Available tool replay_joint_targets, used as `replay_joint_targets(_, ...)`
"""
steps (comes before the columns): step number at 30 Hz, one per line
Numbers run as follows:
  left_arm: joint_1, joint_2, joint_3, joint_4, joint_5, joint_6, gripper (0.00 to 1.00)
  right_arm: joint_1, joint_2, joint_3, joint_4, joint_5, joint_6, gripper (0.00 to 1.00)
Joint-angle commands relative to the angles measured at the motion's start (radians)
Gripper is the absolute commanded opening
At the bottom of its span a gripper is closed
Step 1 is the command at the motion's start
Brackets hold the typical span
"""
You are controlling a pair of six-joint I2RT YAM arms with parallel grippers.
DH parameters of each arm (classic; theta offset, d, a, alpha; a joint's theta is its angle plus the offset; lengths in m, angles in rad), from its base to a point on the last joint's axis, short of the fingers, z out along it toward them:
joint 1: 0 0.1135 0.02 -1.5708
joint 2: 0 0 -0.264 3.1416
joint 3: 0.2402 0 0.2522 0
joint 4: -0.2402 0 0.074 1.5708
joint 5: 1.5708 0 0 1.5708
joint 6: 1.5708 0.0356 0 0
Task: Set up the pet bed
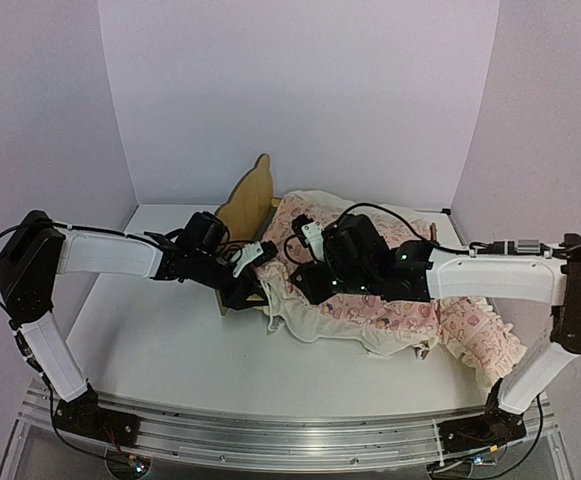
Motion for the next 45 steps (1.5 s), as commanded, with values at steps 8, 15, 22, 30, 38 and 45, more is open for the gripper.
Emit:
replay_joint_targets(8,0.043,-0.031,0.148,-0.315,-0.006,0.287,0.67,-0.002,-0.107,-0.043,-0.088,-0.048,0.040,0.32)
replay_joint_targets(15,0.045,-0.047,0.209,-0.406,-0.060,0.501,0.76,-0.001,-0.107,-0.039,-0.096,-0.084,0.046,0.32)
replay_joint_targets(22,0.055,-0.042,0.244,-0.487,-0.116,0.639,0.76,0.001,-0.100,-0.028,-0.103,-0.105,0.043,0.33)
replay_joint_targets(30,0.054,-0.023,0.225,-0.527,-0.151,0.697,0.70,0.026,-0.108,-0.030,-0.137,-0.101,0.055,0.33)
replay_joint_targets(38,0.054,0.056,0.198,-0.426,-0.200,0.752,0.68,0.078,-0.134,-0.072,-0.149,-0.067,0.068,0.32)
replay_joint_targets(45,0.066,0.111,0.185,-0.400,-0.211,0.794,0.66,0.082,-0.166,-0.118,-0.149,-0.062,0.083,0.33)
